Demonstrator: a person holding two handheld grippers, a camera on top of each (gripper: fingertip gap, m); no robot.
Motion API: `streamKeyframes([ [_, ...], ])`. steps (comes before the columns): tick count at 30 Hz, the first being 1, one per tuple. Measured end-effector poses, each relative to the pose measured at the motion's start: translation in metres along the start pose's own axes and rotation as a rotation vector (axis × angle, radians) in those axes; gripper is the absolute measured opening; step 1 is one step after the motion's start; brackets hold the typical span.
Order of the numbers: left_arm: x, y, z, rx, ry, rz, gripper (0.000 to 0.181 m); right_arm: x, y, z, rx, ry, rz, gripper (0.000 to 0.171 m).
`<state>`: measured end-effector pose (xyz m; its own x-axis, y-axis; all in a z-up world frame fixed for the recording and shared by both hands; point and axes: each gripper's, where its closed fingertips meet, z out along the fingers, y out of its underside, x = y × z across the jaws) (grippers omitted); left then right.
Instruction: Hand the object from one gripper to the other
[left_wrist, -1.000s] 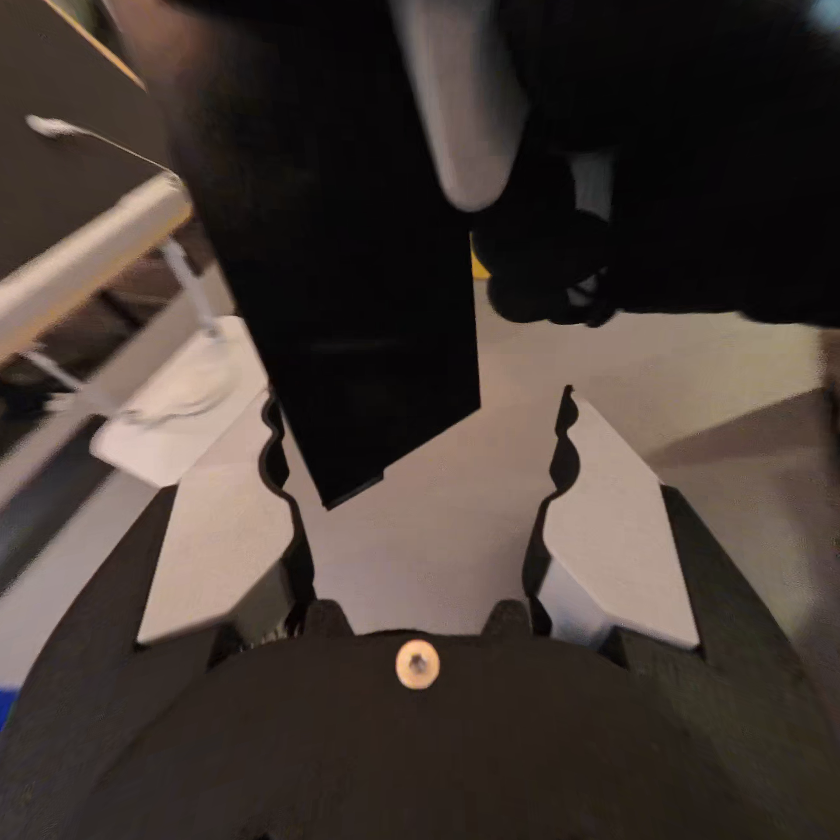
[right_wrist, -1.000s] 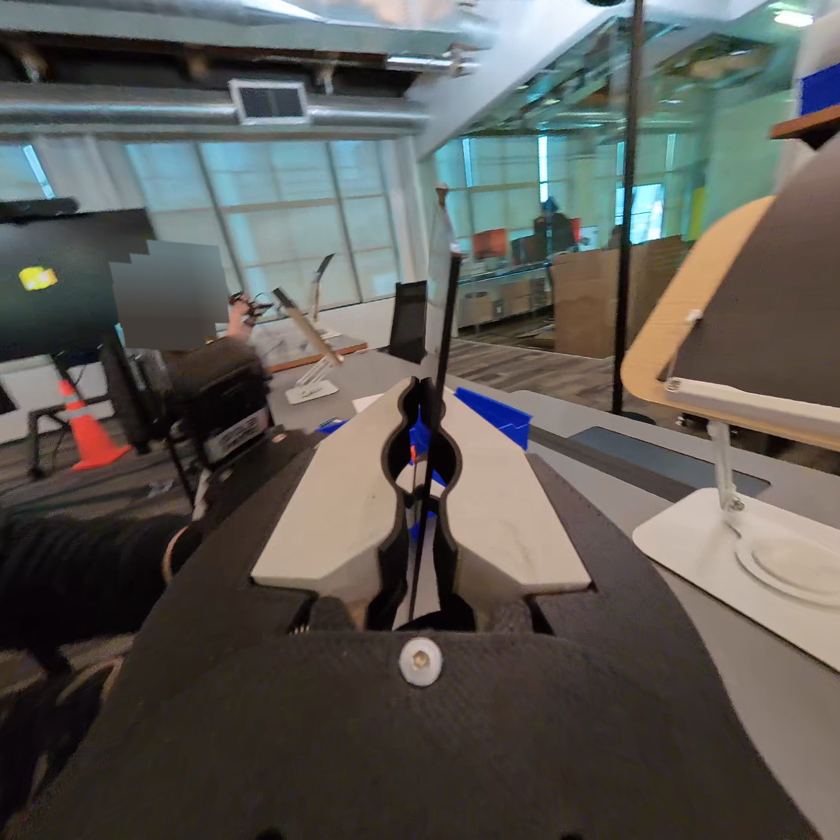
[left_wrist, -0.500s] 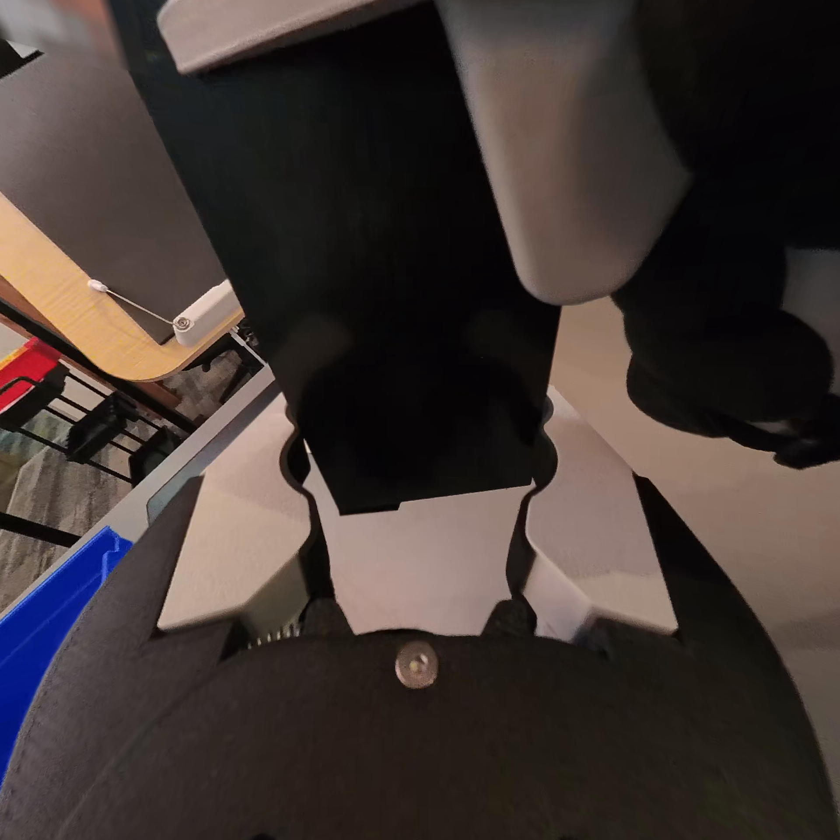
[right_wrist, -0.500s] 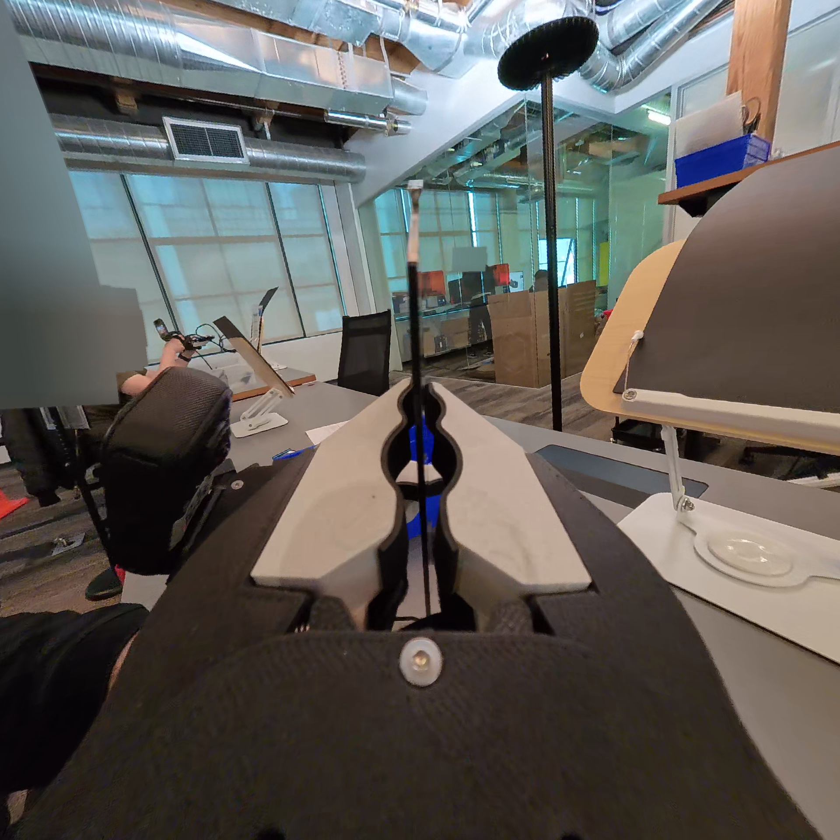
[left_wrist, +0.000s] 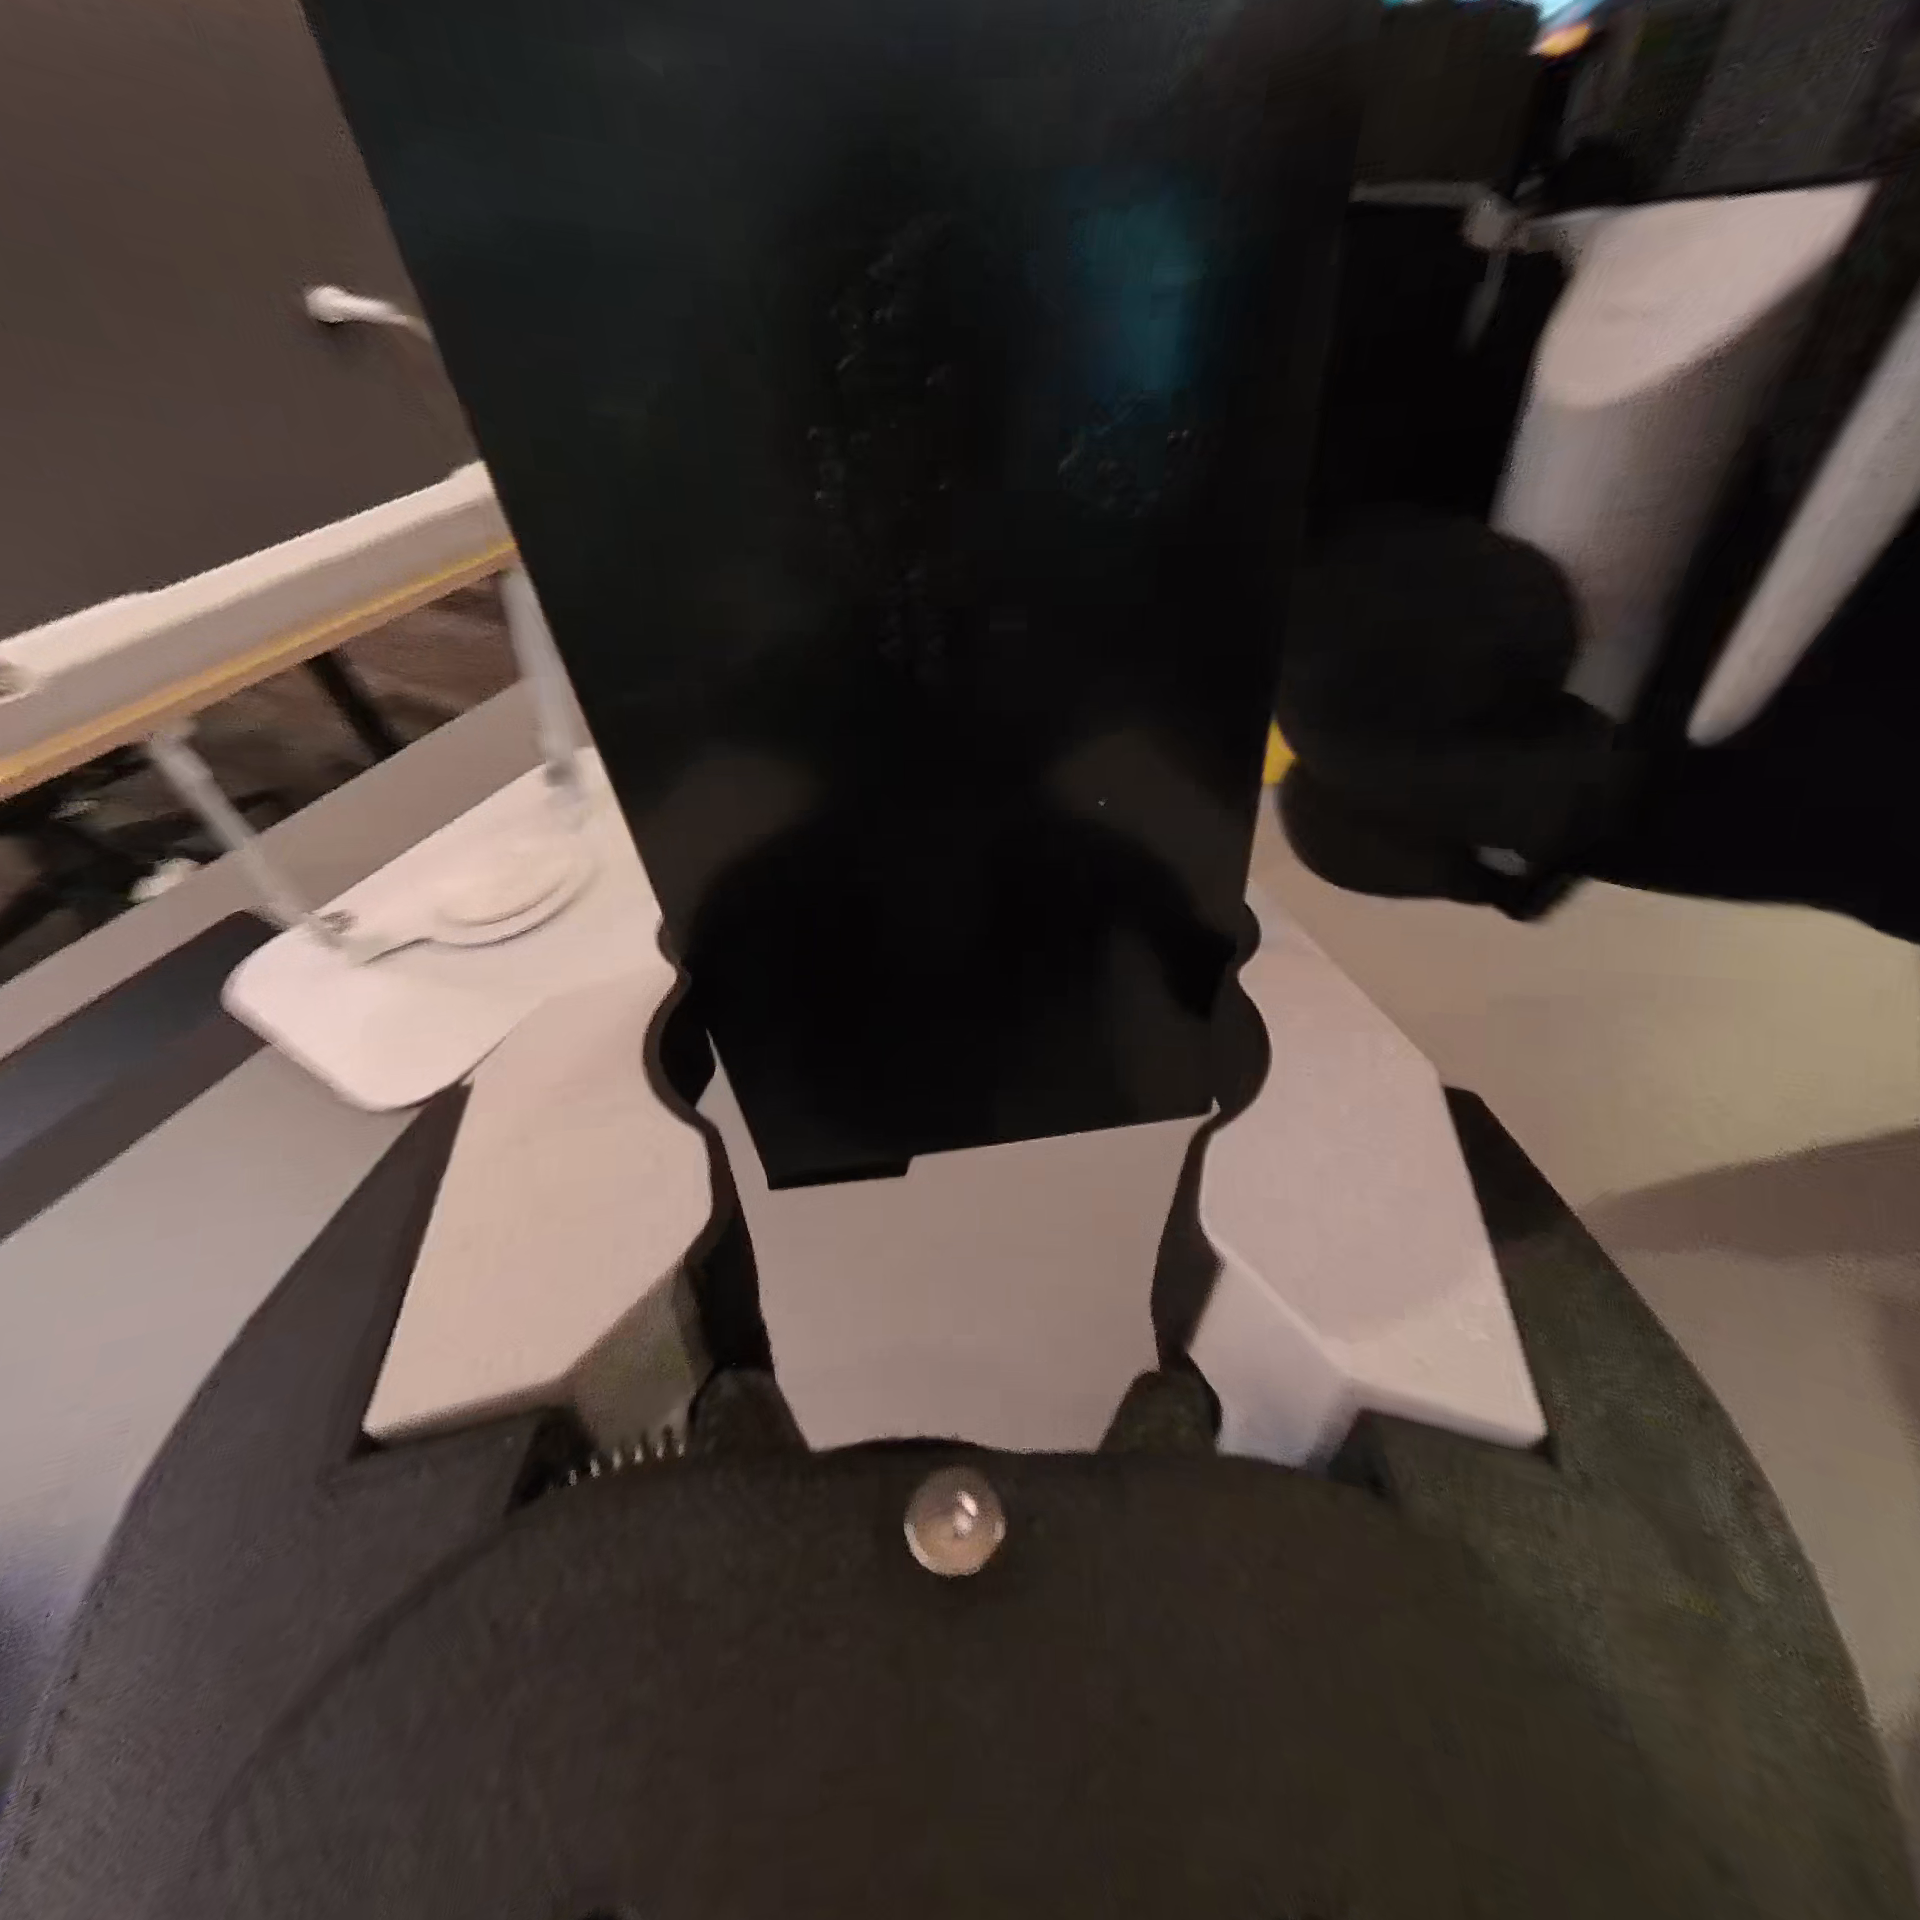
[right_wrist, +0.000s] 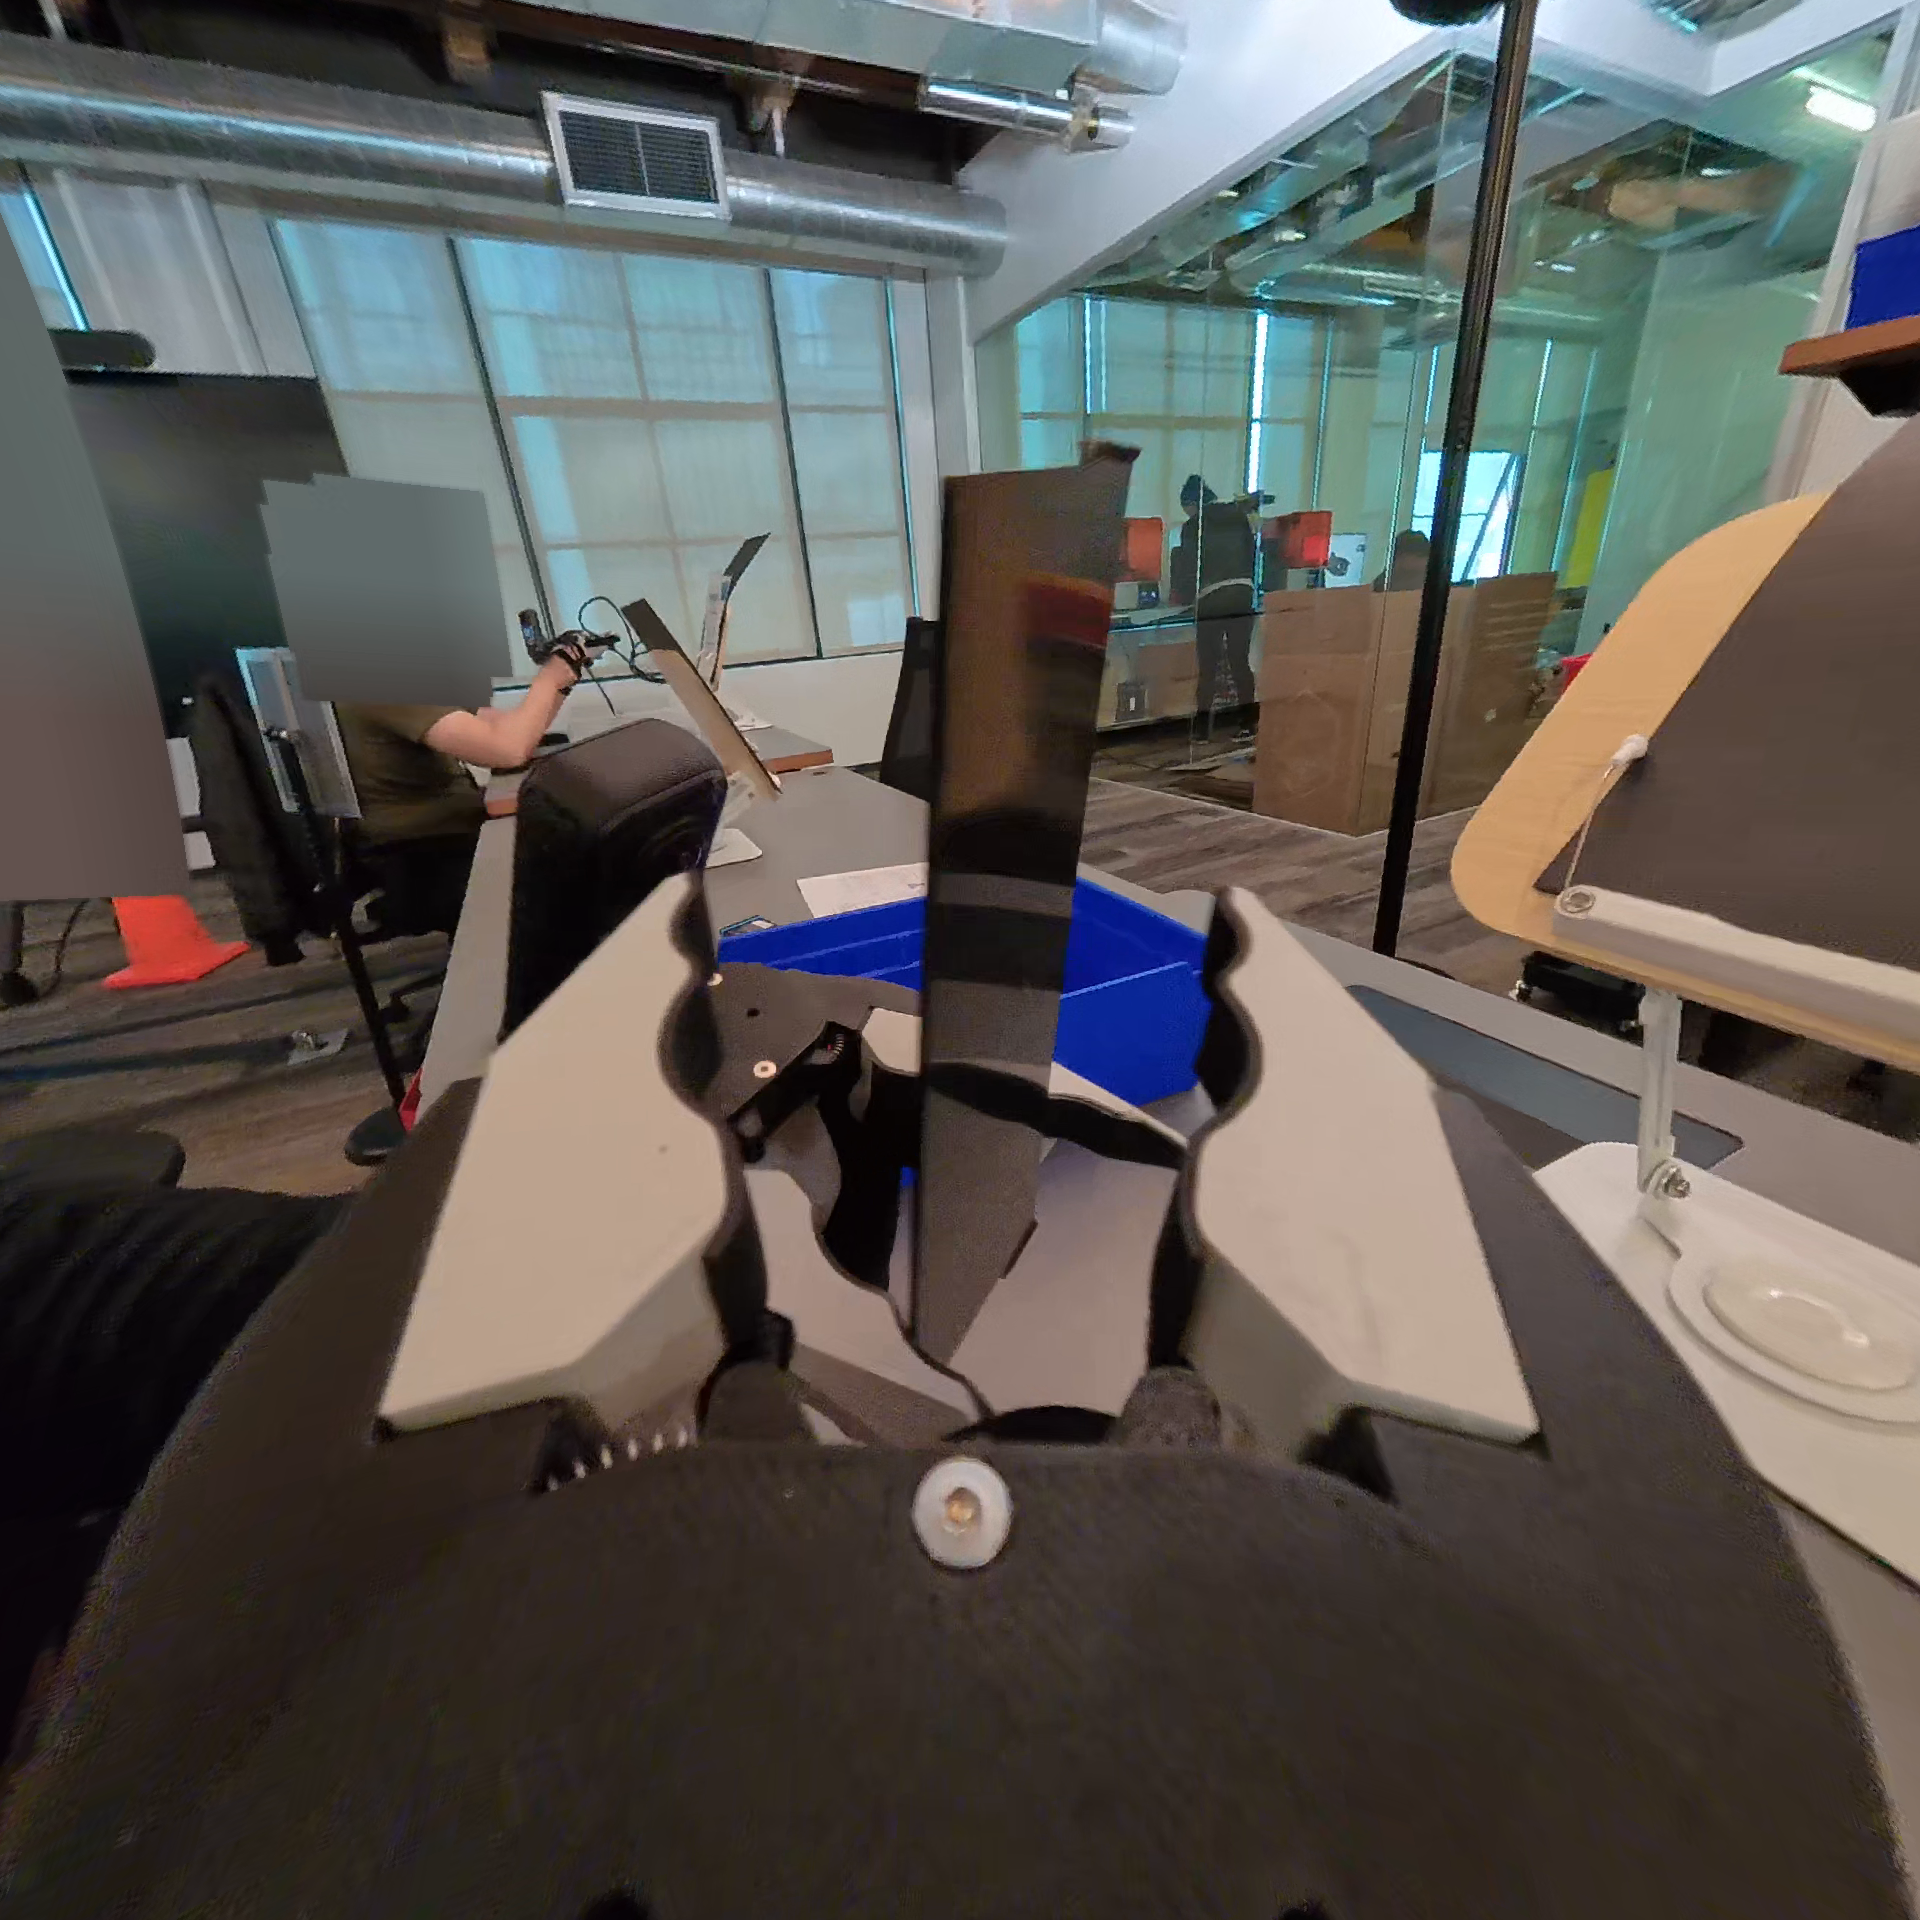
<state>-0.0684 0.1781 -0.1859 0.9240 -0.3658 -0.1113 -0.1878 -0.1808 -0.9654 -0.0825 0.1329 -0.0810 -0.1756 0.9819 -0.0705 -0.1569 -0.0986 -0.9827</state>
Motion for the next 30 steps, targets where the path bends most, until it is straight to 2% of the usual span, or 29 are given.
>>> streamKeyframes([
  [2, 0.008, -0.002, -0.003, 0.029, 0.094, -0.021, 0.095, -0.005, -0.005, -0.006, -0.017, -0.073, -0.009, 0.109],
  [5, 0.027, -0.003, -0.009, 0.049, 0.251, -0.027, 0.095, -0.011, -0.017, -0.013, -0.021, -0.202, 0.024, 0.122],
  [6, 0.030, -0.001, -0.010, 0.038, 0.278, -0.020, 0.095, -0.009, -0.019, -0.012, -0.040, -0.221, 0.035, 0.133],
  [11, 0.055, 0.005, -0.015, 0.012, 0.417, 0.015, 0.095, -0.030, -0.018, -0.006, -0.109, -0.408, 0.032, 0.148],
  [15, 0.072, 0.017, -0.014, -0.041, 0.487, 0.060, 0.095, -0.031, -0.025, -0.001, -0.084, -0.465, 0.053, 0.133],
  [18, 0.073, 0.020, -0.012, -0.037, 0.494, 0.030, 0.095, -0.036, -0.025, -0.004, -0.081, -0.508, 0.021, 0.103],
  [26, 0.071, 0.019, -0.012, -0.009, 0.482, 0.021, 0.095, -0.032, -0.023, -0.003, -0.089, -0.494, 0.045, 0.100],
  [30, 0.056, 0.025, -0.013, -0.046, 0.395, 0.056, 0.111, -0.026, -0.033, -0.006, -0.065, -0.463, 0.051, 0.100],
])
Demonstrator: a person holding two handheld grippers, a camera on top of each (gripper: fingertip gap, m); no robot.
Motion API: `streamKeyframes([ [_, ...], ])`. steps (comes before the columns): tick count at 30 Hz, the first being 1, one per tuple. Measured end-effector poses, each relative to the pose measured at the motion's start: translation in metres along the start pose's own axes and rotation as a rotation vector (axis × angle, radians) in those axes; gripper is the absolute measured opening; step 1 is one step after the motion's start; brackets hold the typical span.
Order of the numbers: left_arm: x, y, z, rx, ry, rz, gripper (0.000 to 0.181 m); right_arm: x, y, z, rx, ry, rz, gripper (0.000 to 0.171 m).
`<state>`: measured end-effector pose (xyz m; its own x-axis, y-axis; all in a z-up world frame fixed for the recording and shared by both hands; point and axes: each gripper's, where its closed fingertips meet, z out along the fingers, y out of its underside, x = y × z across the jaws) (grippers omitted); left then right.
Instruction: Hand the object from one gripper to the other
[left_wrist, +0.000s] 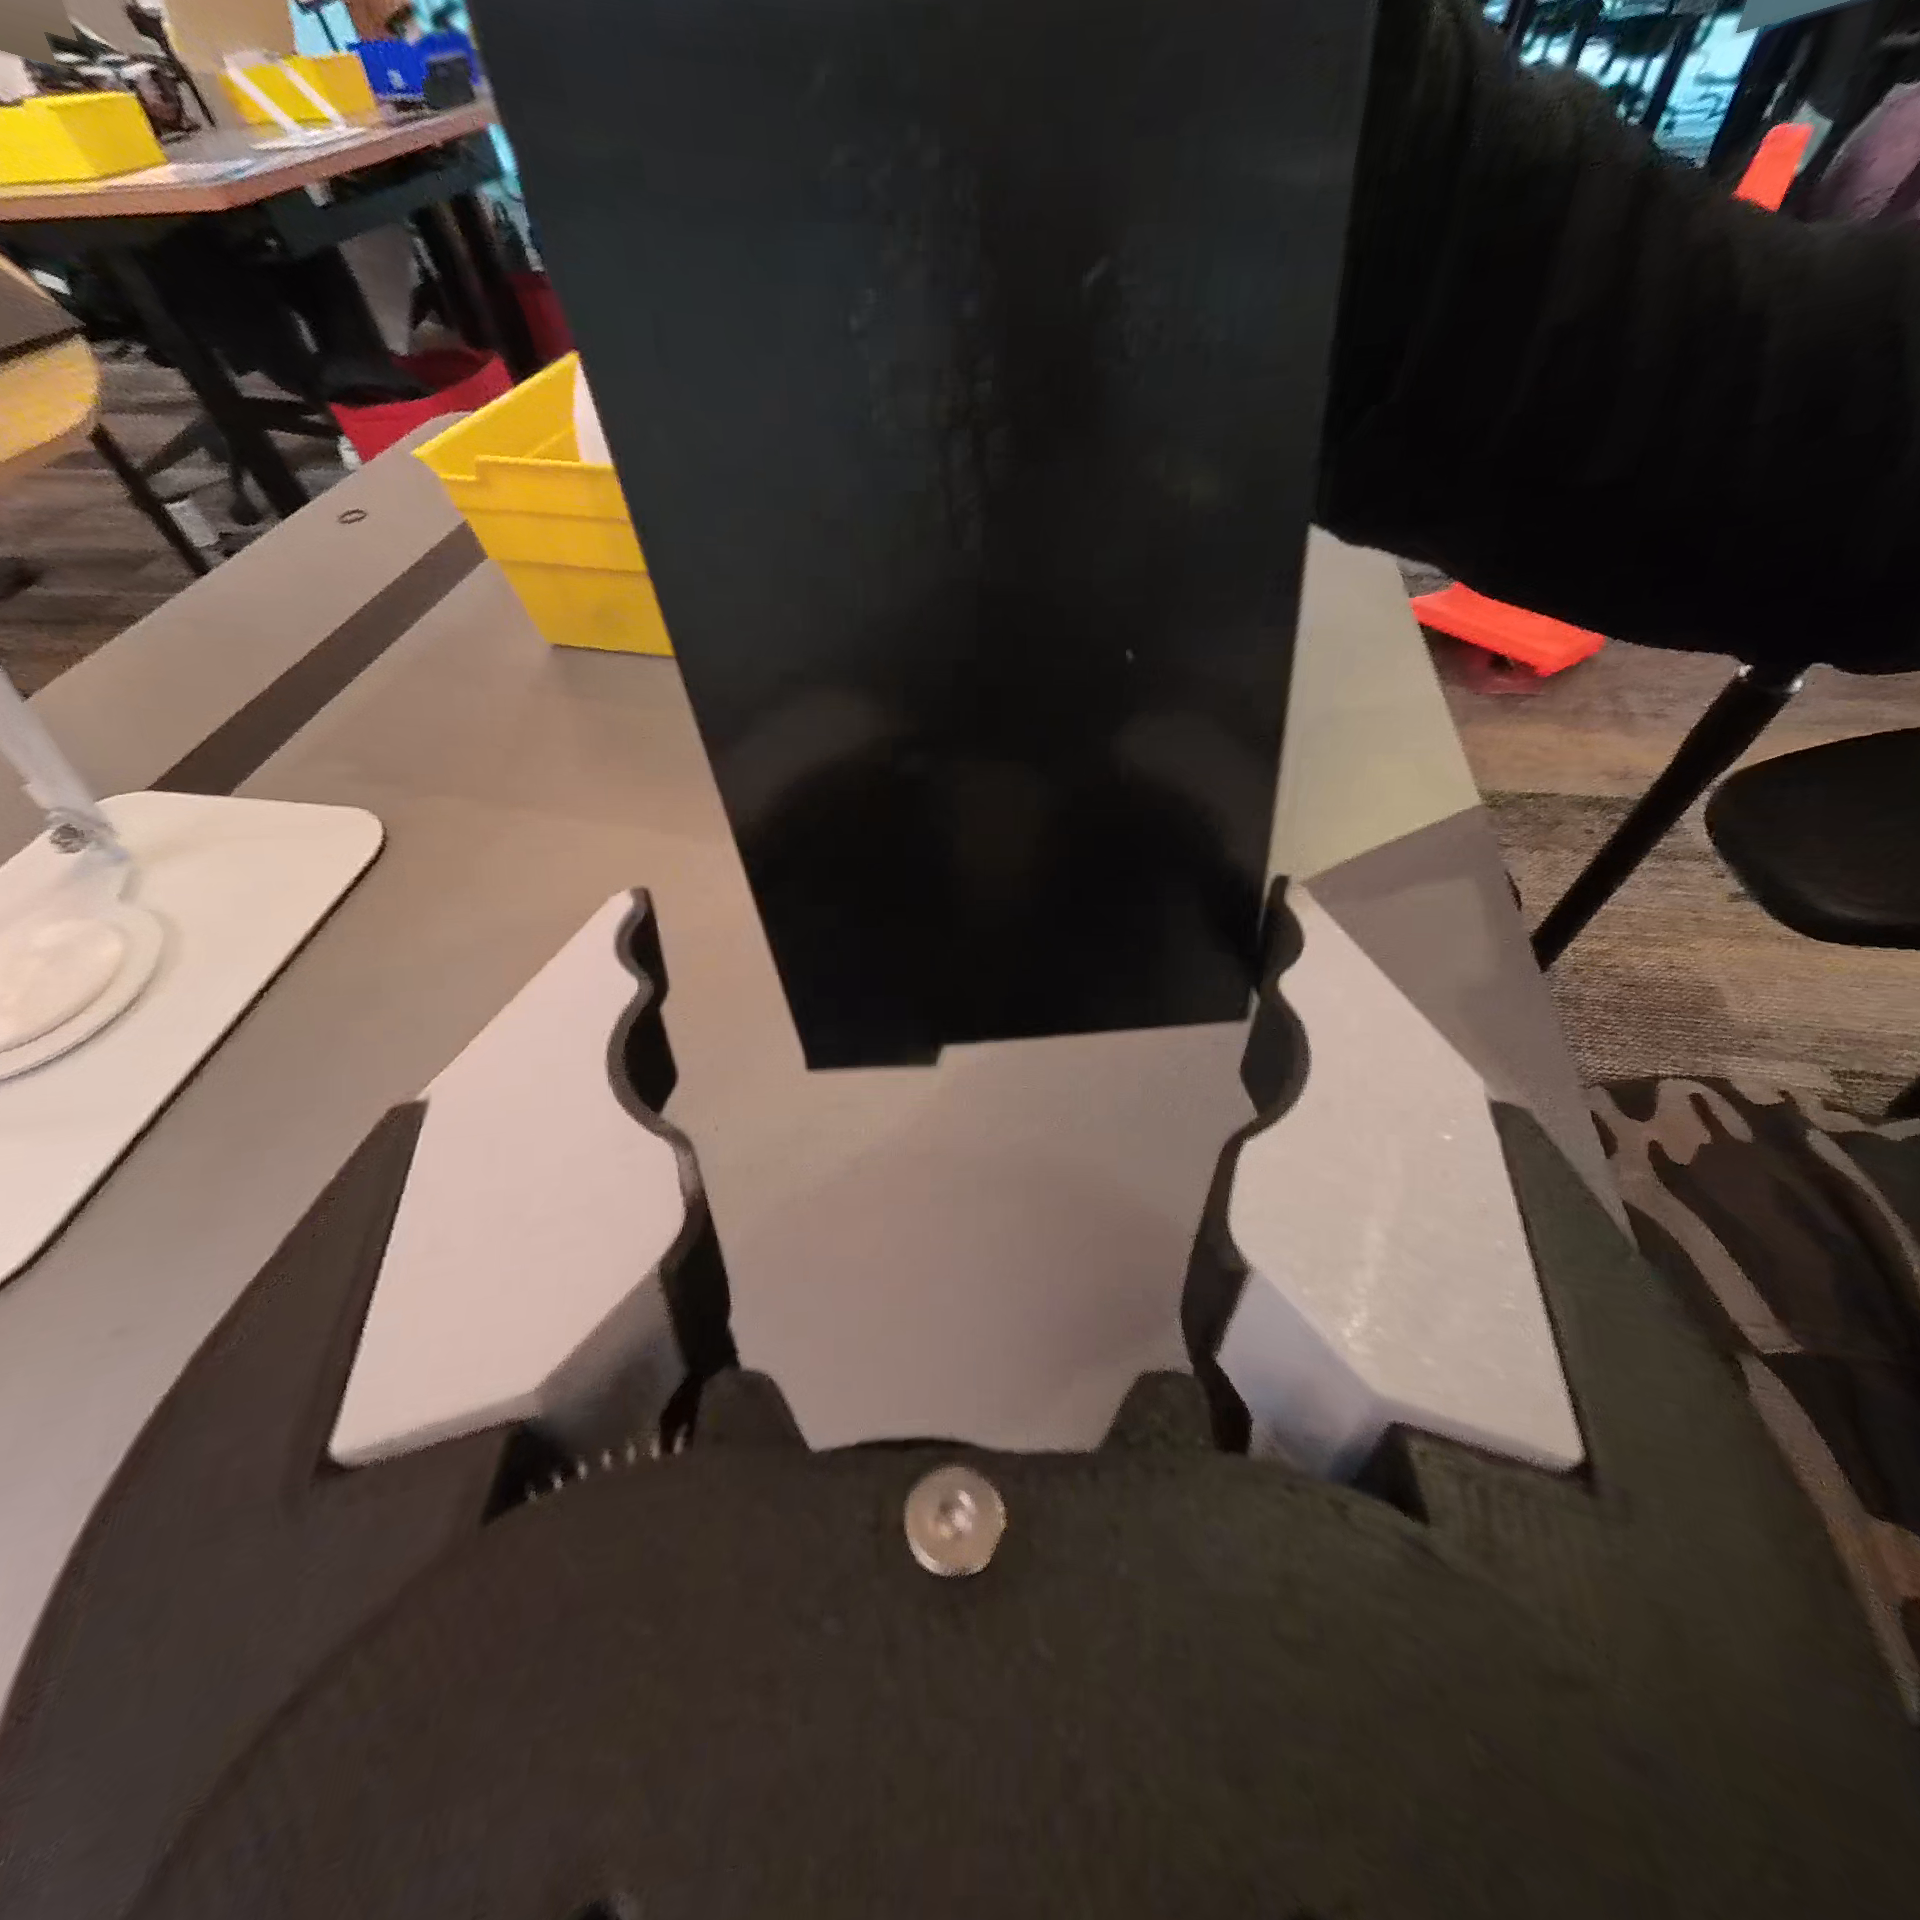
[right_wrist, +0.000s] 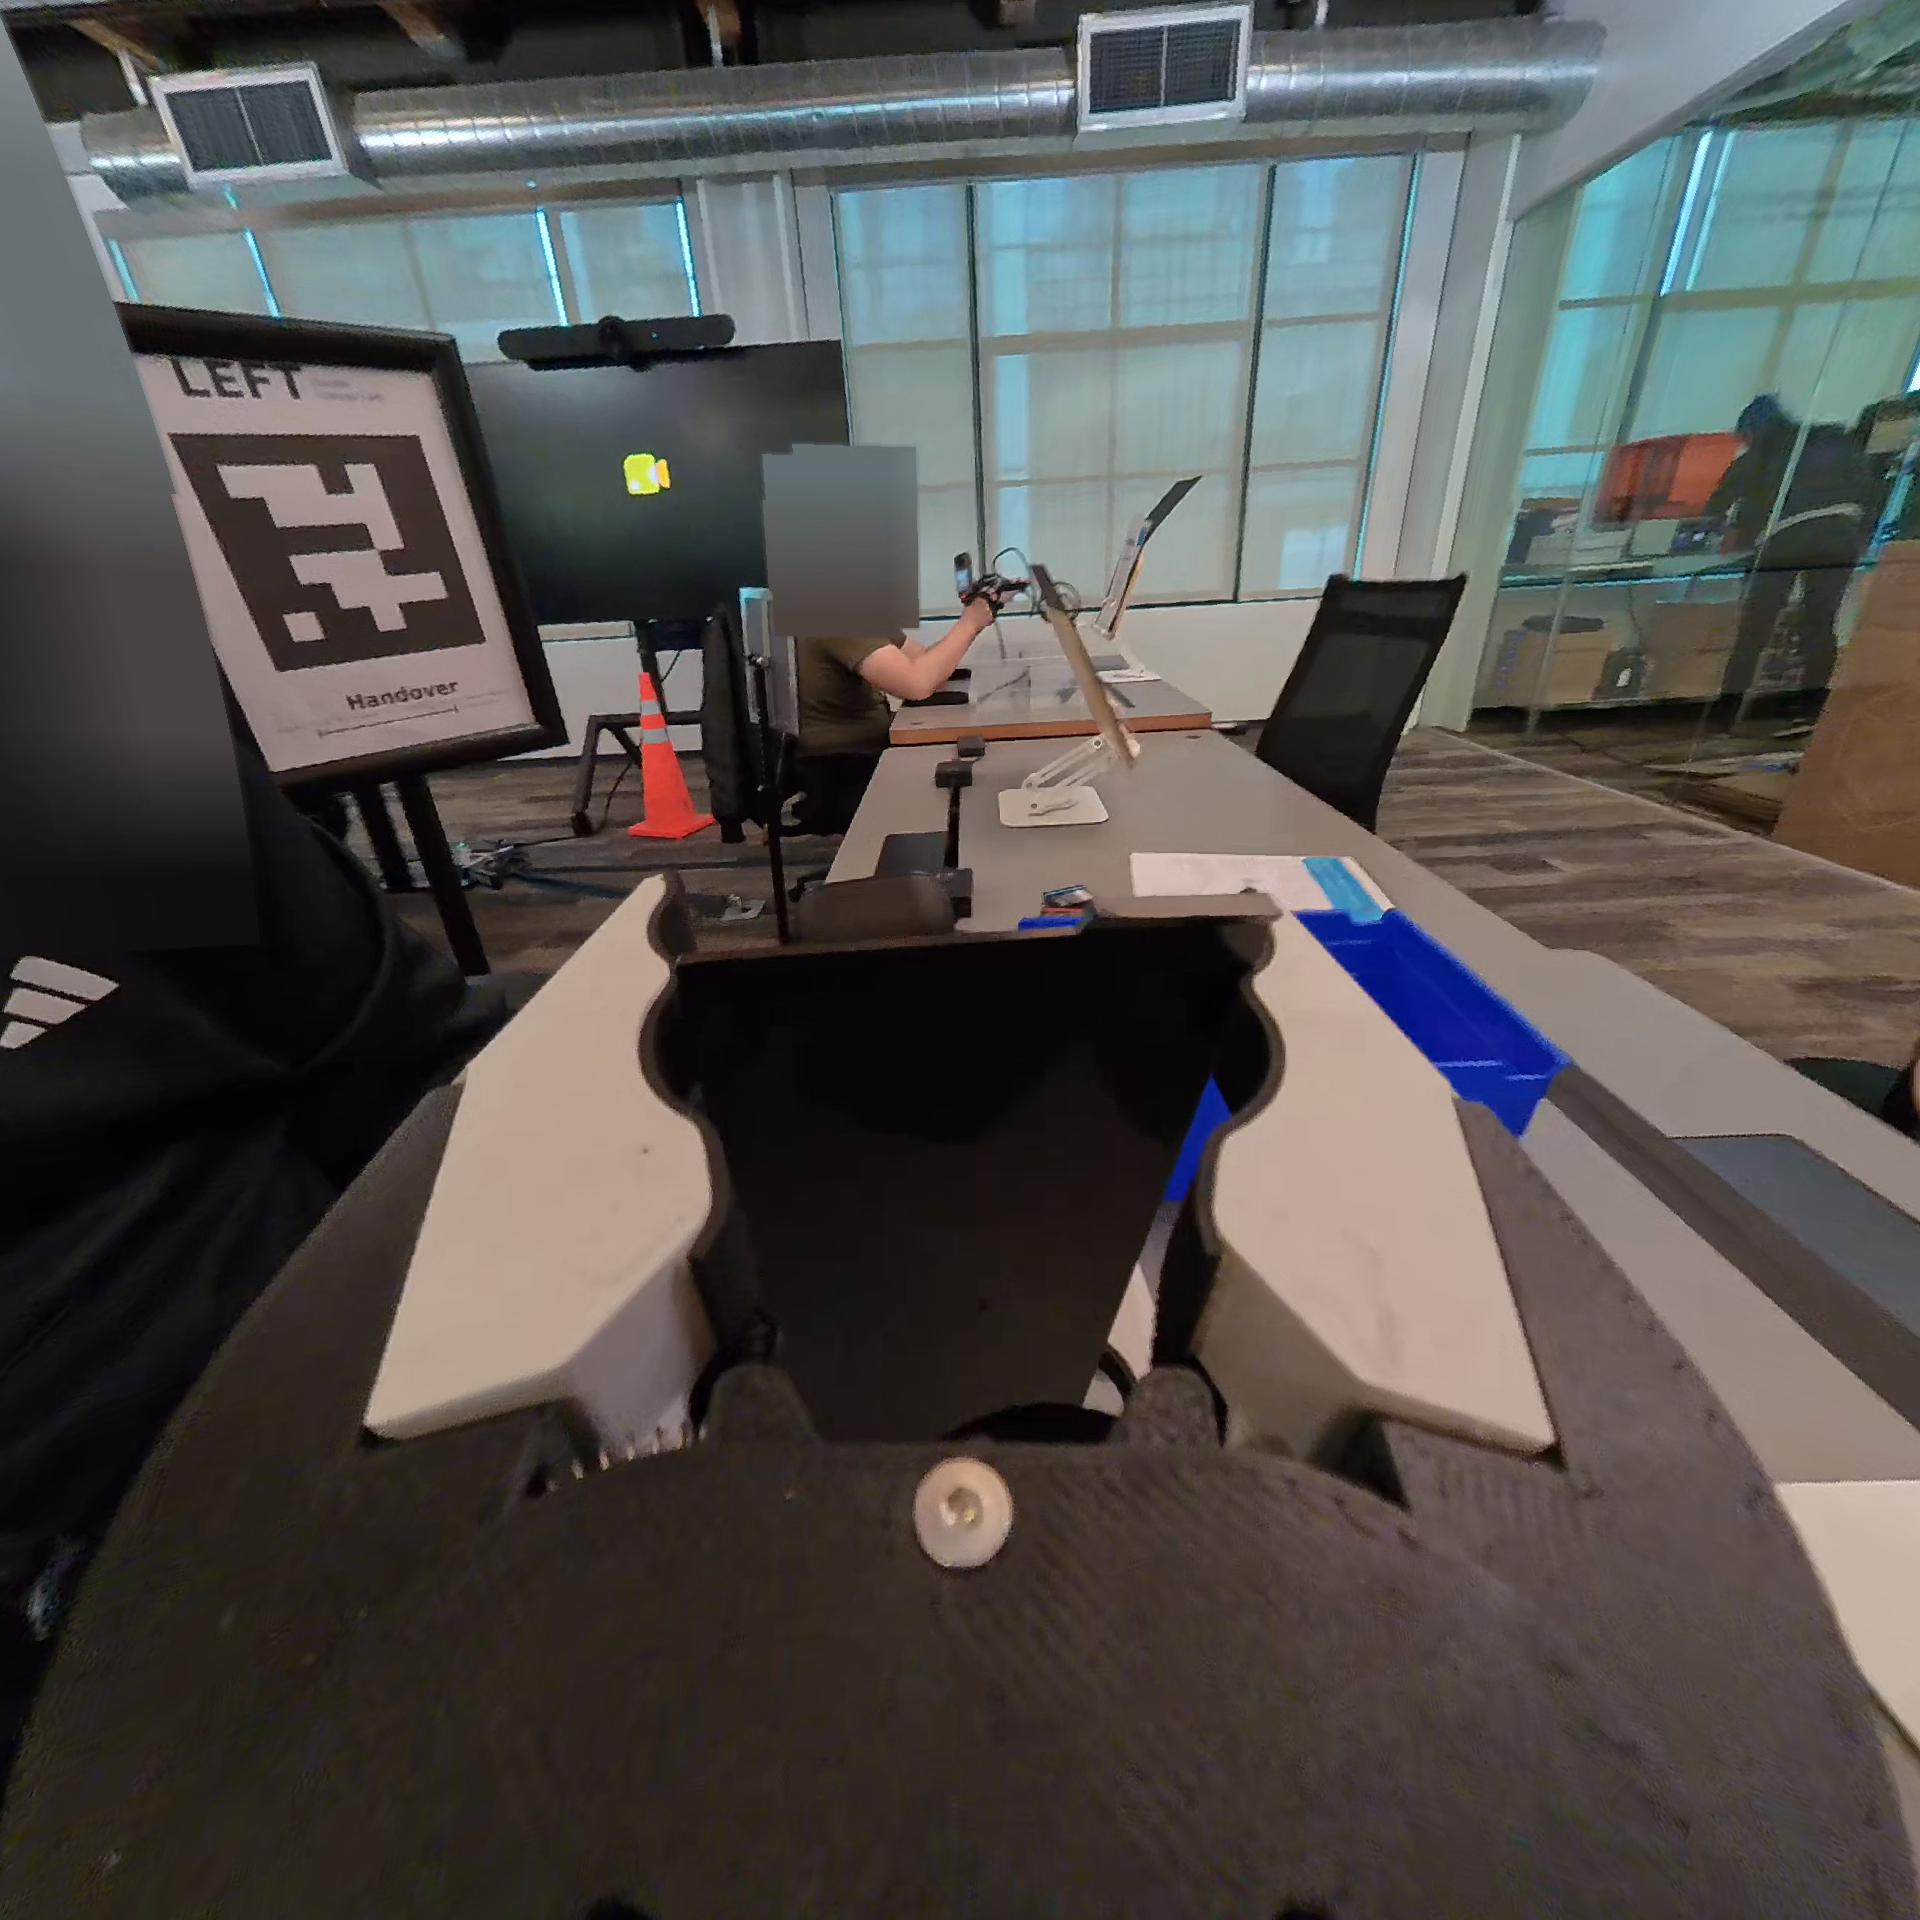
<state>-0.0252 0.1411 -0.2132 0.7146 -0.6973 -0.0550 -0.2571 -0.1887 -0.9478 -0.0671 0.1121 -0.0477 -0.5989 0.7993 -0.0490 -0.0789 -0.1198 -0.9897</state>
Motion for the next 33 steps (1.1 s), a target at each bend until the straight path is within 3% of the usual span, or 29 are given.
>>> streamKeyframes([
  [5, -0.008, 0.001, -0.010, 0.017, -0.037, -0.057, 0.118, 0.006, -0.020, -0.012, 0.065, 0.071, -0.069, 0.100],
  [8, -0.007, 0.004, -0.013, 0.063, 0.003, -0.208, 0.116, 0.010, -0.035, -0.022, 0.119, 0.153, -0.146, 0.100],
  [13, 0.000, -0.029, -0.035, 0.438, 0.300, -0.690, 0.099, 0.004, -0.050, -0.030, 0.146, 0.301, -0.370, 0.099],
  [16, -0.010, -0.029, -0.042, 0.541, 0.378, -0.852, 0.099, -0.007, -0.046, -0.023, 0.079, 0.353, -0.530, 0.100],
  [20, -0.015, -0.026, -0.043, 0.565, 0.421, -0.955, 0.097, -0.018, -0.028, -0.009, -0.054, 0.365, -0.700, 0.100],
  [24, -0.018, -0.033, -0.048, 0.566, 0.510, -1.018, 0.103, -0.029, 0.009, 0.007, -0.300, 0.346, -0.990, 0.100],
  [28, -0.029, -0.044, -0.057, 0.566, 0.599, -1.055, 0.107, -0.044, 0.054, 0.021, -0.541, 0.269, -1.316, 0.099],
  [33, -0.020, -0.063, -0.060, 0.488, 0.788, -1.031, 0.119, -0.065, 0.096, 0.035, -0.671, 0.124, -1.568, 0.099],
])
